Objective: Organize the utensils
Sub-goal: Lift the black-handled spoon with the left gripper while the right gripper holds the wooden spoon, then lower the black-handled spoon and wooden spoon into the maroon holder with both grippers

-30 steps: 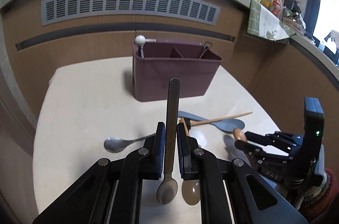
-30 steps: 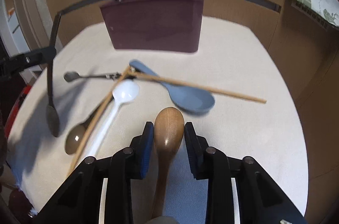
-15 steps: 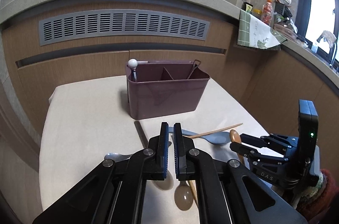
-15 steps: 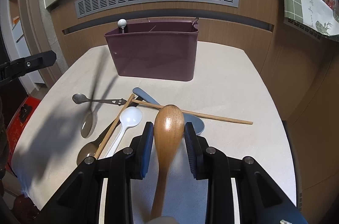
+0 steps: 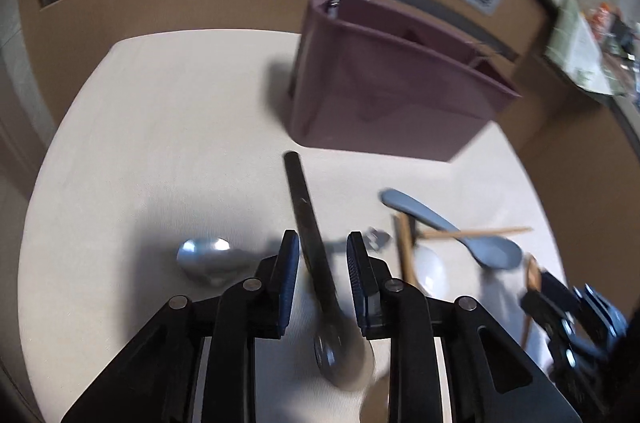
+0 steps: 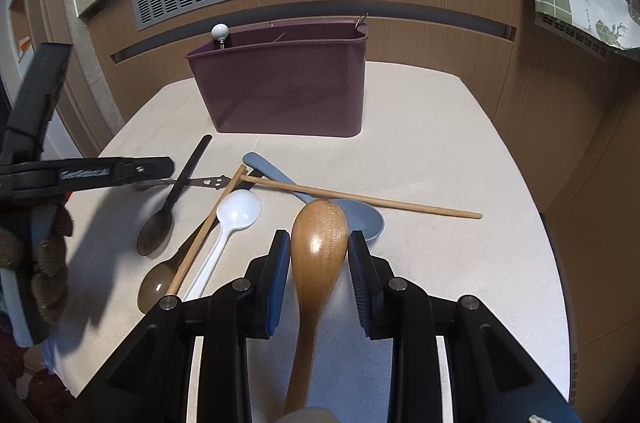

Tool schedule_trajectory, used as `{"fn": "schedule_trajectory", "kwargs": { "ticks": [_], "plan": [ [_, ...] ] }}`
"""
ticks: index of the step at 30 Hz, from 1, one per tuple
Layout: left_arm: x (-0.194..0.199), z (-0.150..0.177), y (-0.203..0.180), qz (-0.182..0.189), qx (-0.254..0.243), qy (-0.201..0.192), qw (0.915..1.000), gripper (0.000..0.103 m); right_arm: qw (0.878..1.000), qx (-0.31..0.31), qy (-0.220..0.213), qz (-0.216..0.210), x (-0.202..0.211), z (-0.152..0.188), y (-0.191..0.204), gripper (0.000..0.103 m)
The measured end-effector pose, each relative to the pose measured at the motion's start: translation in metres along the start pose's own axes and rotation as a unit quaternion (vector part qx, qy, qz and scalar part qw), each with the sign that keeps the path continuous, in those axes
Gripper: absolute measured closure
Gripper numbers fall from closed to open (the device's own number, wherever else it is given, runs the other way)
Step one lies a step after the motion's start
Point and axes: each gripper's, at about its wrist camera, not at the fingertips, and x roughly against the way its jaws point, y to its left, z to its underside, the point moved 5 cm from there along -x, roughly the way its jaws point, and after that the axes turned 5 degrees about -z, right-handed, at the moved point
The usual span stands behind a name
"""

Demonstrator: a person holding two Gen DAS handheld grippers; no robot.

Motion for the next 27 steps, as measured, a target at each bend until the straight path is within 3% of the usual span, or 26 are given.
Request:
{"fn": "schedule_trajectory", "kwargs": {
  "ticks": [2, 5, 10, 11, 13, 15, 20, 27],
  "plan": [
    [-0.013, -0.005, -0.002, -0.043, -0.007, -0.004, 0.999, 0.077, 1.0, -0.003, 0.003, -0.002, -0.003, 0.001, -0.001, 0.076],
    [-0.026, -0.008, -0.005, -0.066, -0.016, 0.004, 0.9977, 0.077, 1.0, -0.007, 0.004, -0.003, -0.004, 0.003, -0.002, 0.076],
    [-0.033, -0.012, -0.015, -0.066, -0.043, 0.024, 0.9966, 0.077, 1.0, -0.013, 0.005, -0.001, -0.006, 0.005, -0.008, 0.075],
    [-0.034, -0.014, -0.017, -0.061, -0.051, 0.025, 0.9965, 0.085, 1.0, -0.015, 0.006, 0.0, -0.007, 0.005, -0.009, 0.075],
    [-0.032, -0.014, -0.017, -0.052, -0.052, 0.019, 0.9971, 0.091, 1.0, -0.019, 0.005, 0.0, -0.008, 0.005, -0.01, 0.075],
    [-0.017, -0.01, -0.017, -0.028, -0.049, 0.0, 0.9984, 0.091, 1.0, -0.021, 0.0, -0.001, -0.006, 0.004, -0.009, 0.075],
    [0.057, 0.013, -0.016, 0.004, -0.068, -0.092, 0.9934, 0.091, 0.999, -0.006, -0.036, -0.001, 0.015, -0.001, -0.01, 0.075],
    [0.112, 0.008, -0.013, 0.05, -0.044, -0.16, 0.985, 0.091, 0.998, -0.006, -0.067, -0.013, 0.027, -0.017, -0.003, 0.076]
  ]
}}
